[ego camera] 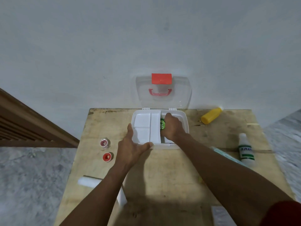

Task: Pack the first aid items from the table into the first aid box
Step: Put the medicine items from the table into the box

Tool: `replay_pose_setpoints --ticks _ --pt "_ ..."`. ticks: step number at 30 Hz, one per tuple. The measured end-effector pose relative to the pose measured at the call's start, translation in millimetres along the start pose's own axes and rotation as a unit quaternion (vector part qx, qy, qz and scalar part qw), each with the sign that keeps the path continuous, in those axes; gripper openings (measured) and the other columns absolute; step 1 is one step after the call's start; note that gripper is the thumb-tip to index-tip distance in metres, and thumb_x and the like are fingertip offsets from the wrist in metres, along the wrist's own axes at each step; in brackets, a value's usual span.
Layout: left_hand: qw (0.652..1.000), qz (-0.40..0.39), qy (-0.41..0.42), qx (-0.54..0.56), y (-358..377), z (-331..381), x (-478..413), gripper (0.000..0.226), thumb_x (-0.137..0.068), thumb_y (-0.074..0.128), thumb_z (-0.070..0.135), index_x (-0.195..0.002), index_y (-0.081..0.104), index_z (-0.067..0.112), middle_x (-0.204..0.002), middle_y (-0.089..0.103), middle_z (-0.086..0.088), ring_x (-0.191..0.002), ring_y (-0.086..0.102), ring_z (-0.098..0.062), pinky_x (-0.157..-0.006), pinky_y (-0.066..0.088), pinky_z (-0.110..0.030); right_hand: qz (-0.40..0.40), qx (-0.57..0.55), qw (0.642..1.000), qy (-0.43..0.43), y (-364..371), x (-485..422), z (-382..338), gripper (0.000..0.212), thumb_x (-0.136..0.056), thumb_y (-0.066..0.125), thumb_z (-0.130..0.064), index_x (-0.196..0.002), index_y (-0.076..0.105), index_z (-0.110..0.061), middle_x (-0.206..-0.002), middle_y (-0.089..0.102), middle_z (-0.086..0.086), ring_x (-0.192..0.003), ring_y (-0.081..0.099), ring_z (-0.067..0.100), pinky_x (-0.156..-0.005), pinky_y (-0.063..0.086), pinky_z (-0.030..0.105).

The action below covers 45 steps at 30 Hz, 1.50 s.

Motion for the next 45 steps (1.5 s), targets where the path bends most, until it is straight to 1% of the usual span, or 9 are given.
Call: replay_pose_setpoints --ticks 5,10,13,17,19,26,35,39,45 --pt "1.000 -0.021 -0.002 0.008 3.7 1.1 2.0 0.116 -0.070 0.077 0.056 -0.154 0.003 0.030 -0.139 0.054 0.001 -0.119 0.056 -0.026 -0.097 0.049 -0.038 -0.014 0.002 1.000 -0.010 0.5 1.2 -1.1 0.053 -0.083 0.073 -0.020 -0.122 0.043 0.000 -0.118 0.061 0.017 -0.108 0.061 0.034 -0.075 0.039 0.033" --pt "0.997 -0.006 0.060 0.047 -1.3 12.1 0.8 0.095 -0.055 0.085 0.060 -0.128 0.033 0.029 -0.120 0.058 0.012 -0.109 0.058 -0.008 -0.083 0.056 -0.033 -0.026 -0.001 0.999 -0.025 -0.8 8.9 -3.3 0.052 -0.084 0.074 -0.027 -0.121 0.045 -0.003 -0.117 0.061 0.015 -0.105 0.061 0.031 -0.078 0.045 0.035" --pt "0.995 0.002 0.085 0.053 -6.2 9.8 -2.6 0.091 -0.052 0.089 0.056 -0.122 0.036 0.029 -0.118 0.056 0.009 -0.109 0.056 -0.009 -0.084 0.055 -0.036 0.003 -0.006 1.000 -0.028 -11.6 22.0 -3.1 0.050 -0.085 0.073 -0.031 -0.119 0.048 -0.005 -0.113 0.063 0.015 -0.101 0.061 0.031 -0.073 0.044 0.033" --pt "0.990 -0.028 0.127 0.059 -7.0 14.1 -4.9 0.090 -0.058 0.091 0.043 -0.124 0.033 0.025 -0.119 0.054 0.011 -0.109 0.054 -0.001 -0.076 0.046 -0.006 0.102 -0.024 0.994 -0.041 -39.5 52.9 -5.8 0.036 -0.088 0.069 -0.022 -0.113 0.055 -0.001 -0.103 0.066 0.019 -0.098 0.061 0.036 -0.072 0.039 0.032" --pt "0.987 -0.040 0.142 0.070 -7.0 15.2 -5.2 0.089 -0.062 0.091 0.032 -0.126 0.030 0.026 -0.119 0.053 0.012 -0.106 0.050 0.010 -0.072 0.043 -0.002 0.143 -0.032 0.988 -0.042 -51.9 69.8 -4.1 0.031 -0.087 0.068 -0.019 -0.109 0.058 0.001 -0.101 0.068 0.021 -0.097 0.062 0.037 -0.076 0.043 0.035" --pt "0.979 -0.058 0.172 0.094 -11.2 12.6 -0.5 0.103 -0.054 0.083 0.054 -0.135 0.029 0.020 -0.127 0.047 0.011 -0.109 0.049 0.008 -0.082 0.038 -0.006 0.152 0.033 0.987 0.033 -71.3 124.1 49.1 0.035 -0.088 0.065 -0.024 -0.117 0.054 -0.007 -0.108 0.065 0.019 -0.104 0.060 0.035 -0.083 0.045 0.036" --pt "0.987 -0.042 0.142 0.065 1.3 12.5 7.6 0.100 -0.070 0.085 0.036 -0.144 0.018 0.023 -0.137 0.049 -0.001 -0.120 0.051 -0.027 -0.091 0.042 -0.034 0.058 0.169 0.980 0.089 -71.8 159.1 139.3 0.050 -0.084 0.069 -0.018 -0.129 0.048 -0.010 -0.124 0.056 0.016 -0.112 0.058 0.032 -0.087 0.049 0.039" --pt "0.992 -0.014 0.112 0.063 5.3 12.8 7.5 0.107 -0.068 0.085 0.039 -0.149 0.016 0.024 -0.145 0.044 -0.005 -0.128 0.046 -0.032 -0.101 0.041 -0.043 0.024 0.222 0.971 0.082 -62.5 148.4 164.9 0.051 -0.085 0.068 -0.018 -0.129 0.043 -0.012 -0.126 0.054 0.015 -0.117 0.055 0.033 -0.089 0.052 0.043" --pt "0.994 -0.001 0.092 0.052 10.7 17.9 8.5 0.109 -0.063 0.084 0.047 -0.148 0.019 0.031 -0.147 0.041 0.000 -0.129 0.045 -0.031 -0.098 0.040 -0.043 -0.024 0.235 0.970 0.067 -52.4 132.6 197.4 0.053 -0.085 0.069 -0.021 -0.130 0.043 -0.014 -0.127 0.056 0.013 -0.115 0.058 0.031 -0.088 0.054 0.042"
Point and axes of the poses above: each hand's wrist, its own x-axis away from the middle knuckle, its own y-axis out of the palm, z = x × y, the point moved 6 cm from there along -x, towards the middle knuckle
